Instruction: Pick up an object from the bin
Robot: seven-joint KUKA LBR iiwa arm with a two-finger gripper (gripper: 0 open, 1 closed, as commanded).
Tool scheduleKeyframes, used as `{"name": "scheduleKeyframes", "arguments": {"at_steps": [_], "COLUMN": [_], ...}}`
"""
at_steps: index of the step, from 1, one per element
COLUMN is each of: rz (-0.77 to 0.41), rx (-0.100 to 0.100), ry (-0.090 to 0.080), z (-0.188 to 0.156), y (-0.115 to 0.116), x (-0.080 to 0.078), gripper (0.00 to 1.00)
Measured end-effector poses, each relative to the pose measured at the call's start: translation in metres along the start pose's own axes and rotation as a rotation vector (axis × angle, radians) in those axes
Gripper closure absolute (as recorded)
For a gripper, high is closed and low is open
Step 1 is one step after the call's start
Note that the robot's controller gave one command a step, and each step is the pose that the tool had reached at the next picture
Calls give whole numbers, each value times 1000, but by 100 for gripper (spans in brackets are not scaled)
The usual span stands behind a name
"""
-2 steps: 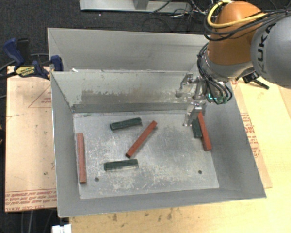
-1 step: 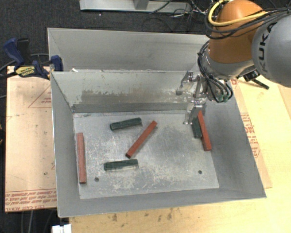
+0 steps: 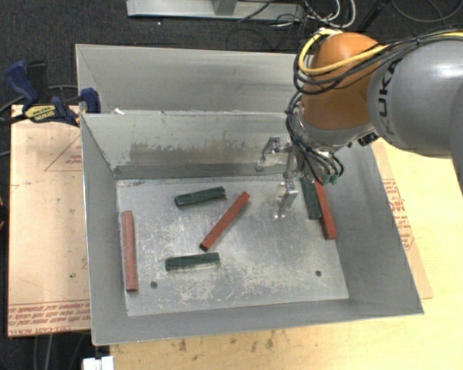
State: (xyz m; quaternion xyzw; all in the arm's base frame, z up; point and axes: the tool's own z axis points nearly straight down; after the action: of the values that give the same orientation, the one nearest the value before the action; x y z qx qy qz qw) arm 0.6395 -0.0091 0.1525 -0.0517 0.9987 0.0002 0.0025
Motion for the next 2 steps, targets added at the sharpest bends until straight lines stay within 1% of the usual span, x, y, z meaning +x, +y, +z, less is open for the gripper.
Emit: {"name": "scheduleKeyframes", "arguments": {"at_steps": [1, 2], "rz": [-69, -243], "rx": [-2, -1], "ry": [7, 2], "z": [6, 9], "y": [27, 75], "x": [26, 19], "gripper": [0, 0]}}
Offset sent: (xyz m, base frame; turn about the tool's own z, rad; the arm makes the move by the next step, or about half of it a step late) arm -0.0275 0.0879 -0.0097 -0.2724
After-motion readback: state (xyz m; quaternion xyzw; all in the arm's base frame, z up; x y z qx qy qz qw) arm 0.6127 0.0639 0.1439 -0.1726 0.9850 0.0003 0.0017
